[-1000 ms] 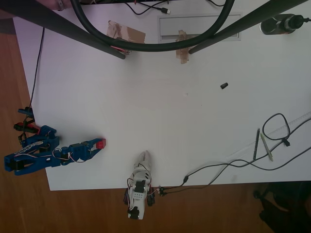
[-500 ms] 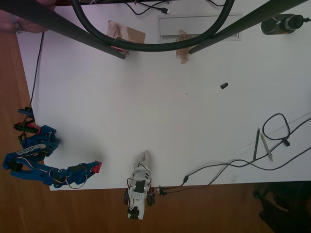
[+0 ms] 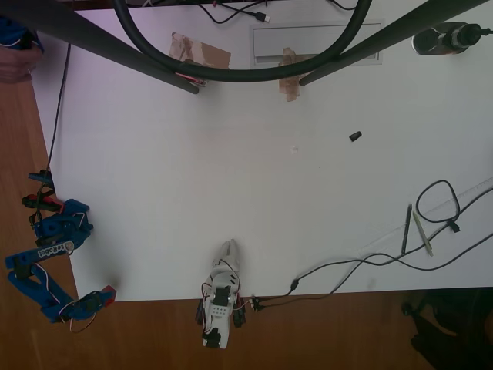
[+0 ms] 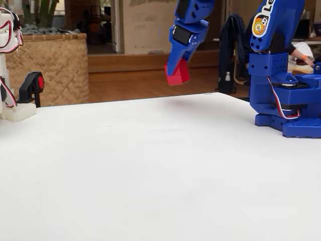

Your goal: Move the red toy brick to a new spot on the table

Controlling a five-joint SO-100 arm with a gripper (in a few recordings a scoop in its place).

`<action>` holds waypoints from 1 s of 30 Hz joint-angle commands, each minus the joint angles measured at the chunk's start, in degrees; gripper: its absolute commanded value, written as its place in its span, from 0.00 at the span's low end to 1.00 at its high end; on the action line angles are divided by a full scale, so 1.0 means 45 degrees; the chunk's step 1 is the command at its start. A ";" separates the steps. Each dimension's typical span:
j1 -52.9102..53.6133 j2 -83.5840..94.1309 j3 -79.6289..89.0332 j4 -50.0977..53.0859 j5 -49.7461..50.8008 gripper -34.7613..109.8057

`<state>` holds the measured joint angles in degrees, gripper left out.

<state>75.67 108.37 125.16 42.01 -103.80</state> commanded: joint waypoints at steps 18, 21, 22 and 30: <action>0.2148 0.0195 -0.1035 -0.1758 -0.2051 0.47; 0.1133 0.0762 -0.3145 -0.0137 -0.1406 0.48; 0.0586 0.0996 -0.3770 0.0352 -0.1113 0.48; -0.7383 0.5684 -0.2031 0.3145 -0.0117 0.41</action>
<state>54.84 123.05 112.85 53.09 -104.68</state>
